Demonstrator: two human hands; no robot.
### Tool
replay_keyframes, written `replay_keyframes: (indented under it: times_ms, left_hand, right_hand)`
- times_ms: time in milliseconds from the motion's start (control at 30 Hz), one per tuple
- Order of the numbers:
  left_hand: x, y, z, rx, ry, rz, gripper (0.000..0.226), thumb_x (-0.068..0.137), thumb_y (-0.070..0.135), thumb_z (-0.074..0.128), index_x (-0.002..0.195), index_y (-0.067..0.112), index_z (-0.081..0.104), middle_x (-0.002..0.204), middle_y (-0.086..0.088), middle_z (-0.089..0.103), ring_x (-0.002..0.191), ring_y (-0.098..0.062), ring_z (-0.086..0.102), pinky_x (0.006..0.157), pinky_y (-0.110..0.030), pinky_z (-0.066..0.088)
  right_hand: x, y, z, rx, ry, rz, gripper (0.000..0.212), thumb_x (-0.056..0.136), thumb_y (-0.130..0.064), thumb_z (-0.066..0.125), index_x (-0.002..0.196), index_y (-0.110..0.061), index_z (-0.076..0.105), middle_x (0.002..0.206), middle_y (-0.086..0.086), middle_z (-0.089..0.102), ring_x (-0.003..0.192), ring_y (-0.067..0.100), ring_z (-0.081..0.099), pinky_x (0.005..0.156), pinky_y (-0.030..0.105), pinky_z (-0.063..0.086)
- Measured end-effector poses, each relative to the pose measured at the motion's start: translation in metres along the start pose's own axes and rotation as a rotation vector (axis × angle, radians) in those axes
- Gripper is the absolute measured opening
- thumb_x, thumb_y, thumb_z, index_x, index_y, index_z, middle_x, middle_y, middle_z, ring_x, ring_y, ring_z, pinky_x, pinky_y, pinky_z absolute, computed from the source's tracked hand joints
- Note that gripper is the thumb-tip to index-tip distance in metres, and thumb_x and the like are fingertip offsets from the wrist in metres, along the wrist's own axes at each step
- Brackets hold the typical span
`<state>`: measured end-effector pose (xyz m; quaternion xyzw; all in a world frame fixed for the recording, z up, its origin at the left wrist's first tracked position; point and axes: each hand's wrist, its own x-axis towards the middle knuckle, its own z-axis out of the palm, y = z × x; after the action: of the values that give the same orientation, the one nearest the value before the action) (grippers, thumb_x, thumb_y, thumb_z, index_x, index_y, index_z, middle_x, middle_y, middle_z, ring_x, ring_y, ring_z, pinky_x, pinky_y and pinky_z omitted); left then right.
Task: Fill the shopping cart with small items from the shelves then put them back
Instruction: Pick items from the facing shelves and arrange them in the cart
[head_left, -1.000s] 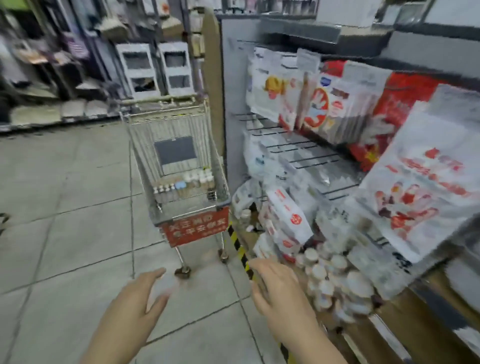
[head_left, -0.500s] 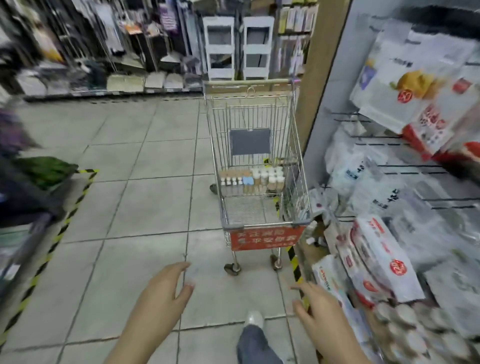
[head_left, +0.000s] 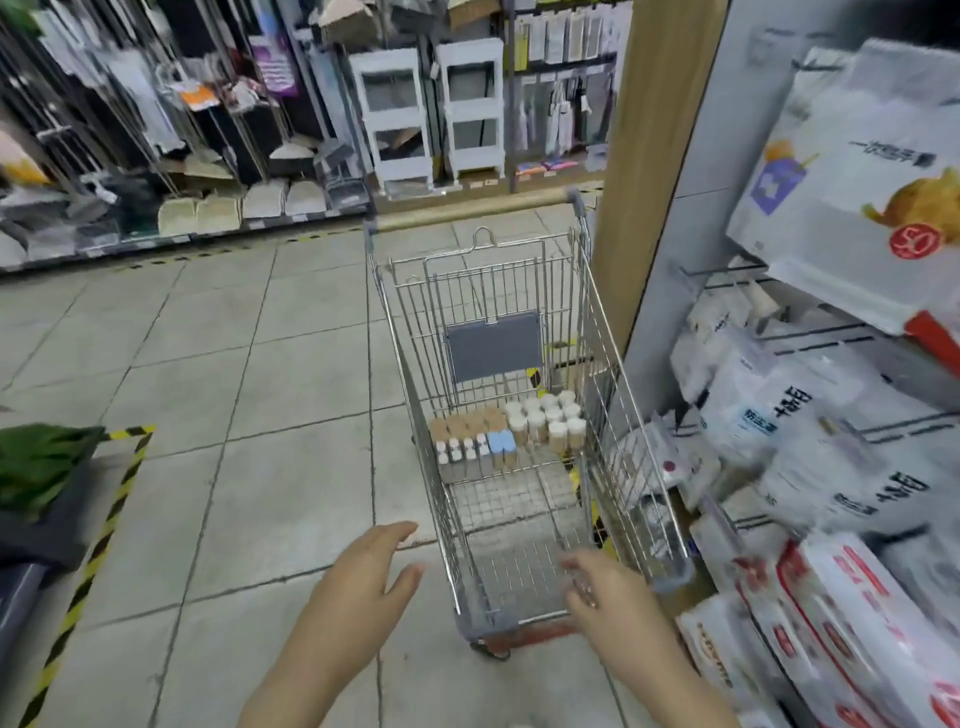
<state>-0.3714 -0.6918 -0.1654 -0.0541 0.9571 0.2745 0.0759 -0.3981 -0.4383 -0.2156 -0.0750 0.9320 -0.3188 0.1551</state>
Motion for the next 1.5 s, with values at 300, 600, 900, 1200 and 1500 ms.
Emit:
replay_keyframes:
  times_ms: [300, 600, 900, 1200, 1500]
  left_hand:
    - [0.184, -0.043, -0.033, 0.141, -0.173, 0.1, 0.041, 0.096, 0.039, 0.048, 0.135, 0.026, 0.045, 0.135, 0.008, 0.051, 0.121, -0.009, 0.048, 0.096, -0.023, 0.038]
    - [0.375, -0.012, -0.029, 0.347, -0.51, 0.447, 0.041, 0.095, 0.042, 0.039, 0.129, 0.023, 0.052, 0.13, 0.008, 0.055, 0.113, -0.007, 0.052, 0.079, -0.017, 0.036]
    - [0.467, -0.04, 0.067, 0.527, -0.75, 0.545, 0.033, 0.091, 0.035, 0.043, 0.119, 0.02, 0.053, 0.117, -0.002, 0.056, 0.106, -0.025, 0.056, 0.083, -0.036, 0.049]
    - [0.525, -0.08, 0.149, 0.807, -0.977, 0.459, 0.036, 0.09, 0.044, 0.041, 0.12, 0.027, 0.051, 0.13, -0.005, 0.052, 0.122, -0.033, 0.045, 0.096, -0.05, 0.045]
    - [0.551, -0.108, 0.212, 0.731, -0.887, 0.478, 0.034, 0.088, 0.039, 0.034, 0.118, 0.038, 0.048, 0.122, 0.003, 0.058, 0.106, -0.022, 0.056, 0.089, -0.038, 0.046]
  right_hand:
    - [0.095, -0.009, 0.005, 0.024, 0.047, 0.194, 0.032, 0.097, -0.028, 0.045, 0.126, -0.026, 0.057, 0.126, -0.01, 0.06, 0.113, 0.009, 0.055, 0.097, 0.023, 0.04]
    - [0.2, 0.004, 0.037, 0.012, 0.085, 0.518, 0.049, 0.081, -0.033, 0.026, 0.103, -0.026, 0.069, 0.11, -0.009, 0.069, 0.117, -0.03, 0.025, 0.108, 0.038, 0.028]
    - [0.304, 0.017, 0.107, 0.257, 0.02, 0.669, 0.023, 0.093, -0.021, 0.044, 0.112, -0.013, 0.054, 0.102, 0.004, 0.062, 0.095, 0.021, 0.06, 0.072, 0.027, 0.042]
    - [0.377, 0.071, 0.168, 0.399, -0.037, 0.76, 0.035, 0.096, -0.024, 0.048, 0.129, -0.013, 0.044, 0.121, 0.008, 0.06, 0.106, 0.023, 0.058, 0.087, 0.027, 0.046]
    - [0.449, 0.111, 0.21, 0.245, 0.015, 0.677, 0.069, 0.094, -0.013, 0.047, 0.152, -0.019, 0.011, 0.143, 0.009, 0.042, 0.124, 0.027, 0.047, 0.095, 0.032, 0.042]
